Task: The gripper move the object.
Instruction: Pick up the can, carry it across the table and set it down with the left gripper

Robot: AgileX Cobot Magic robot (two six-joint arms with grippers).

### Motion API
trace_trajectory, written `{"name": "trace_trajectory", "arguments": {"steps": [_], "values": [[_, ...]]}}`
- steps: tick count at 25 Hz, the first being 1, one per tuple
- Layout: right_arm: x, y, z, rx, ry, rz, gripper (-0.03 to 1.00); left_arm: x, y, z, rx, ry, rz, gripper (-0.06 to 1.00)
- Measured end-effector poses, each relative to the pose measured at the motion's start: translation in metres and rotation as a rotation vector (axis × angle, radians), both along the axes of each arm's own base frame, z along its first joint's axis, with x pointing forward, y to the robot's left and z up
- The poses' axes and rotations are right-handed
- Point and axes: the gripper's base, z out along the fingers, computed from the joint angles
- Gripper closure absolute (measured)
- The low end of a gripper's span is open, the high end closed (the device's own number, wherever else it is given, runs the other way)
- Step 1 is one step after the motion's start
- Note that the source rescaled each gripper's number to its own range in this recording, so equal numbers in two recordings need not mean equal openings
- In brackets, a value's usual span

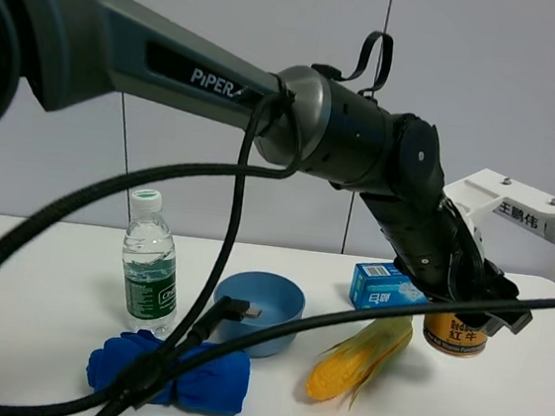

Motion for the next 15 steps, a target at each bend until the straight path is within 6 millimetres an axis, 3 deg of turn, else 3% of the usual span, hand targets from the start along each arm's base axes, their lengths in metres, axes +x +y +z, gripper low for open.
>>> {"name": "trace_trajectory", "arguments": {"steps": [6,15], "values": [[0.000,0.000,0.000,0.000,0.000,0.000,-0.03,0.002,-0.003,-0.032,0.046,-0.034,-0.049,0.94],[0.000,0.000,0.000,0.000,0.000,0.000,-0.03,0.004,-0.004,-0.047,0.057,-0.077,-0.072,0.94]]}}
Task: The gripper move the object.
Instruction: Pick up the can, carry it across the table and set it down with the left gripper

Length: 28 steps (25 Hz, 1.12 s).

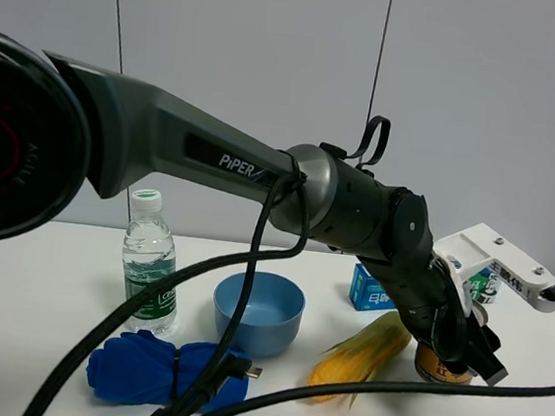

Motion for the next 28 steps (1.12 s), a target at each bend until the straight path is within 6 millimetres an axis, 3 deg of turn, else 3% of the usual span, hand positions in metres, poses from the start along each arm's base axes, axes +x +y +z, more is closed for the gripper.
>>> {"name": "trace_trajectory", "arguments": {"steps": [28], "values": [[0.0000,0.0000,0.0000,0.000,0.000,0.000,-0.03,-0.0062,0.0044,-0.0061,0.091,0.070,-0.043,0.93]]}}
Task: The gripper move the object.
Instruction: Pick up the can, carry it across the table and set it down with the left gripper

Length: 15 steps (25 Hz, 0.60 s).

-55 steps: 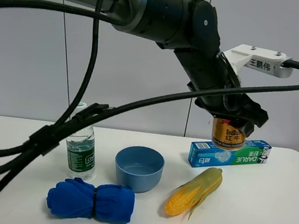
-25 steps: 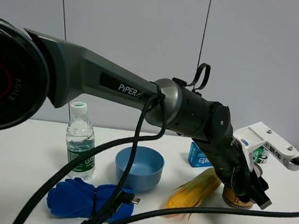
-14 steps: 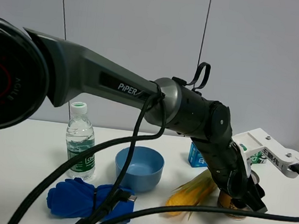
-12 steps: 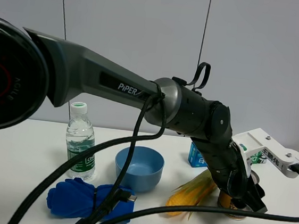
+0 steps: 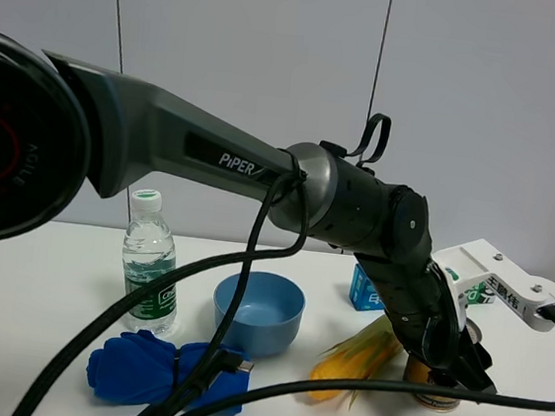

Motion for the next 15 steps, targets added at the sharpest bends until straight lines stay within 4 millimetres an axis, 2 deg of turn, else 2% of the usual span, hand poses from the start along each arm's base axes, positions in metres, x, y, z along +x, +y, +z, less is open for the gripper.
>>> {"name": "trace_trajectory", "arguments": {"steps": [1,4,8,12,15], "values": [[0.0000,0.0000,0.0000,0.000,0.000,0.000,-0.03,-0.0002,0.0001,-0.0001,-0.002,0.009,0.007,0.88],[0.0000,0.0000,0.0000,0.000,0.000,0.000,-0.03,-0.0001,-0.0001,0.0007,-0.016,0.032,0.038,0.61],[0.0000,0.0000,0.0000,0.000,0.000,0.000,-0.03,0.0001,-0.0004,0.0012,-0.031,0.052,0.066,0.40],[0.0000,0.0000,0.0000,0.000,0.000,0.000,-0.03,0.0022,-0.0018,0.0033,-0.060,0.033,0.080,0.05],[0.0000,0.0000,0.0000,0.000,0.000,0.000,-0.03,0.0040,-0.0030,0.0052,-0.083,0.014,0.088,-0.03]]}}
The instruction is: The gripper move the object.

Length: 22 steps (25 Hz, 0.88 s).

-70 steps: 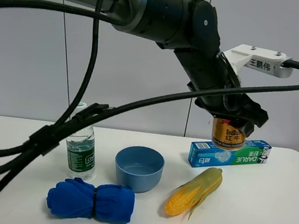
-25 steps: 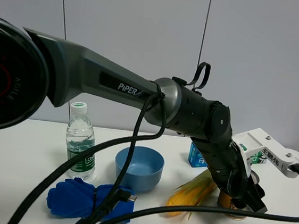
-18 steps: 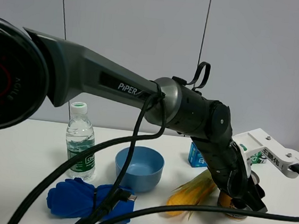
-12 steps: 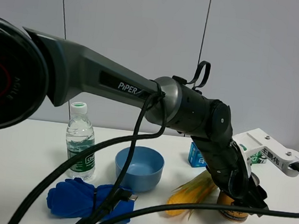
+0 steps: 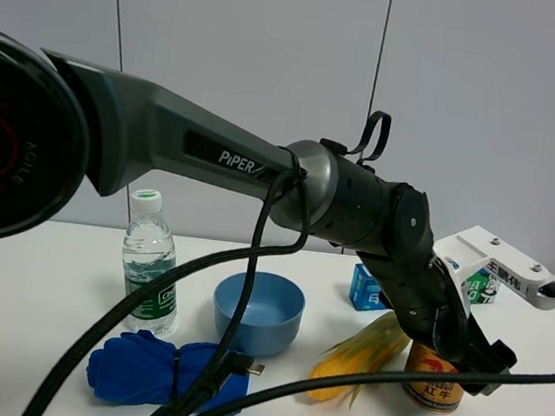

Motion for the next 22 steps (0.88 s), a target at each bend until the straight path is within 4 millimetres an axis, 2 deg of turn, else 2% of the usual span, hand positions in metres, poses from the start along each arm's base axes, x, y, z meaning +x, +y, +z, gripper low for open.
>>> {"name": "trace_trajectory", "arguments": {"steps": [7,10,13,16,19,22], "values": [[0.000,0.000,0.000,0.000,0.000,0.000,-0.03,0.000,0.000,0.004,-0.006,0.001,0.003,-0.04],[0.000,0.000,0.000,0.000,0.000,0.000,-0.03,-0.004,0.000,0.027,-0.020,-0.003,-0.007,-0.04],[0.000,0.000,0.000,0.000,0.000,0.000,-0.03,-0.012,-0.002,0.077,-0.069,-0.034,-0.033,-0.04],[0.000,0.000,0.000,0.000,0.000,0.000,-0.03,-0.022,0.003,0.139,-0.156,-0.096,-0.044,-0.04],[0.000,0.000,0.000,0.000,0.000,0.000,-0.03,-0.031,0.014,0.183,-0.198,-0.136,-0.056,-0.04],[0.000,0.000,0.000,0.000,0.000,0.000,-0.03,-0.042,0.027,0.219,-0.203,-0.172,-0.071,-0.04]]}}
